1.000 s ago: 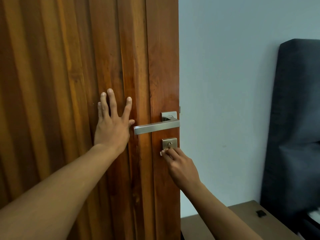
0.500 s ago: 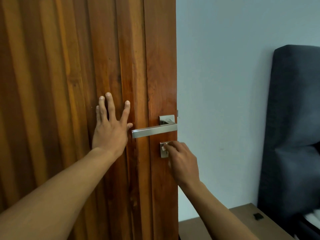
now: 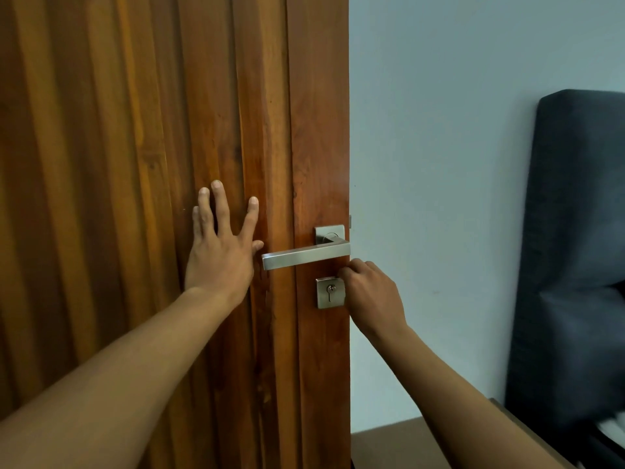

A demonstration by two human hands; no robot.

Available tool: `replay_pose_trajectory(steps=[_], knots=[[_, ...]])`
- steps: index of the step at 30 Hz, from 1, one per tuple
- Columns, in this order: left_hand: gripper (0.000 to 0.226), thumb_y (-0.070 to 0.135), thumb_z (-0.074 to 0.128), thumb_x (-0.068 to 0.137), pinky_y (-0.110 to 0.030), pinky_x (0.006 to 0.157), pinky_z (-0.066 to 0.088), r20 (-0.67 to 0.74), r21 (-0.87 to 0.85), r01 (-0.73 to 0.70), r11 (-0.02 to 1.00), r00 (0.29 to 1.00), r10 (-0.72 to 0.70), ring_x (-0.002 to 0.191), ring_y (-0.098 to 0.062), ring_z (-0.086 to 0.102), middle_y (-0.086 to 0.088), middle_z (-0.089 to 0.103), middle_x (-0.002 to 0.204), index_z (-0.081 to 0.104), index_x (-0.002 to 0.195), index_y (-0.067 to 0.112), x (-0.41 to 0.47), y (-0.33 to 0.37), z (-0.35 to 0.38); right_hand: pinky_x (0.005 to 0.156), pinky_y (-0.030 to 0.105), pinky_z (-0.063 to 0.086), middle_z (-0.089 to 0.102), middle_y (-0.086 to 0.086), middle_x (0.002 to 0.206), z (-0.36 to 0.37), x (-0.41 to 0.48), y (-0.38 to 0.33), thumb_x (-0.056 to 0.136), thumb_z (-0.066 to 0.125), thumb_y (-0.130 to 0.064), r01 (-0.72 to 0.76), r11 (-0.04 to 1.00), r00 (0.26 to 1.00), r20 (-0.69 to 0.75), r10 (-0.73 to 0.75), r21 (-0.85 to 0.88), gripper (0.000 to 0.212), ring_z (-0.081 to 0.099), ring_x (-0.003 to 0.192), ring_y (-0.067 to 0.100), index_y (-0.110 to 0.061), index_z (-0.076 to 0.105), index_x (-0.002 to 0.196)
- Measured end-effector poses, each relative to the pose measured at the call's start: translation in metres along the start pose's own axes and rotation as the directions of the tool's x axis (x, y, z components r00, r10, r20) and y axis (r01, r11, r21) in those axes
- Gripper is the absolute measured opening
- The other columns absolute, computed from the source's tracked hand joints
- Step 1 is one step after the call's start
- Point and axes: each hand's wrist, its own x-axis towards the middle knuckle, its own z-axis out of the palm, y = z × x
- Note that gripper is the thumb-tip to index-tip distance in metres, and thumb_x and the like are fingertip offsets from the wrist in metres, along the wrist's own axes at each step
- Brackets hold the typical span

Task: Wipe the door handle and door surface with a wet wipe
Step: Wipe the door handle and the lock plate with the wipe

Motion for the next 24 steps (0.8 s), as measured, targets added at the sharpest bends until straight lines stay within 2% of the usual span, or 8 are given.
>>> replay_pose_trajectory(steps=[3,7,11,14,17,20,21,24], knots=[[0.073,0.047,0.024,0.101,-0.054,0.121,0.001,-0.007,0.015,0.013,1.0,1.0,-0.013,0.143,-0.045,-0.027,-0.028,-0.035,0.153,-0.022,0.151,0.022,0.001,-0.001,0.0,0.069,0.031,0.053,0.065,-0.001,0.093,0.001,0.003,0.003,0.082,0.063,-0.006,-0.121,0.962,0.992,0.001,0.124,0.246,0.021,0.061,0.081,0.02,-0.017,0.073,0.098],[0.072,0.046,0.023,0.101,-0.054,0.12,0.0,-0.001,0.001,0.003,1.0,1.0,-0.003,0.141,-0.045,-0.031,-0.027,-0.038,0.151,-0.024,0.15,0.022,0.002,0.001,-0.001,0.074,0.015,0.043,0.07,-0.002,0.096,0.005,-0.013,0.0,0.093,0.054,-0.009,-0.351,0.746,0.92,0.063,0.386,0.566,0.021,0.06,0.084,0.01,-0.017,0.073,0.101],[0.071,0.046,0.023,0.101,-0.054,0.121,0.001,-0.013,0.002,0.0,1.0,1.0,0.0,0.143,-0.046,-0.027,-0.029,-0.035,0.153,-0.023,0.15,0.022,0.0,0.001,0.0,0.075,0.012,0.049,0.069,-0.013,0.09,0.02,-0.036,-0.007,0.092,0.062,-0.017,-0.428,0.534,0.858,0.141,0.495,0.729,0.012,0.062,0.079,-0.002,-0.024,0.072,0.097],[0.07,0.045,0.022,0.102,-0.055,0.121,0.001,-0.009,0.001,-0.003,1.0,1.0,0.003,0.143,-0.046,-0.027,-0.028,-0.034,0.153,-0.021,0.152,0.022,0.0,0.001,0.0,0.071,0.016,0.052,0.071,-0.013,0.088,0.024,-0.045,-0.014,0.09,0.067,-0.024,-0.425,0.472,0.838,0.138,0.528,0.773,0.007,0.063,0.082,-0.004,-0.024,0.072,0.094],[0.07,0.046,0.021,0.101,-0.054,0.121,0.001,-0.013,0.001,-0.004,1.0,1.0,0.004,0.143,-0.045,-0.027,-0.028,-0.033,0.154,-0.02,0.152,0.022,0.001,0.002,-0.001,0.073,0.019,0.053,0.07,-0.012,0.091,0.023,-0.046,-0.022,0.089,0.066,-0.017,-0.373,0.526,0.844,0.044,0.535,0.764,0.011,0.063,0.081,-0.001,-0.024,0.073,0.093],[0.07,0.046,0.021,0.101,-0.053,0.121,0.0,-0.007,0.01,-0.001,1.0,1.0,0.001,0.144,-0.045,-0.027,-0.027,-0.034,0.154,-0.021,0.152,0.022,0.001,0.001,0.0,0.075,0.007,0.045,0.065,-0.014,0.094,0.016,-0.039,-0.034,0.091,0.063,-0.016,-0.245,0.664,0.9,-0.089,0.426,0.707,0.016,0.057,0.08,-0.002,-0.023,0.072,0.102],[0.07,0.046,0.021,0.101,-0.053,0.121,0.0,-0.01,0.005,0.0,1.0,1.0,0.0,0.144,-0.045,-0.026,-0.027,-0.034,0.154,-0.021,0.152,0.022,0.001,0.001,-0.001,0.077,0.007,0.045,0.065,-0.013,0.096,0.014,-0.037,-0.038,0.092,0.063,-0.017,-0.202,0.699,0.914,-0.124,0.385,0.686,0.017,0.058,0.082,-0.001,-0.022,0.072,0.104],[0.07,0.046,0.021,0.101,-0.054,0.122,0.001,-0.012,-0.001,-0.003,1.0,1.0,0.003,0.144,-0.045,-0.026,-0.027,-0.034,0.153,-0.021,0.152,0.022,0.0,0.001,0.001,0.083,0.021,0.052,0.068,-0.003,0.108,0.017,-0.033,-0.044,0.091,0.065,-0.02,-0.098,0.839,0.944,-0.218,0.249,0.536,0.021,0.063,0.092,0.012,-0.016,0.071,0.11]])
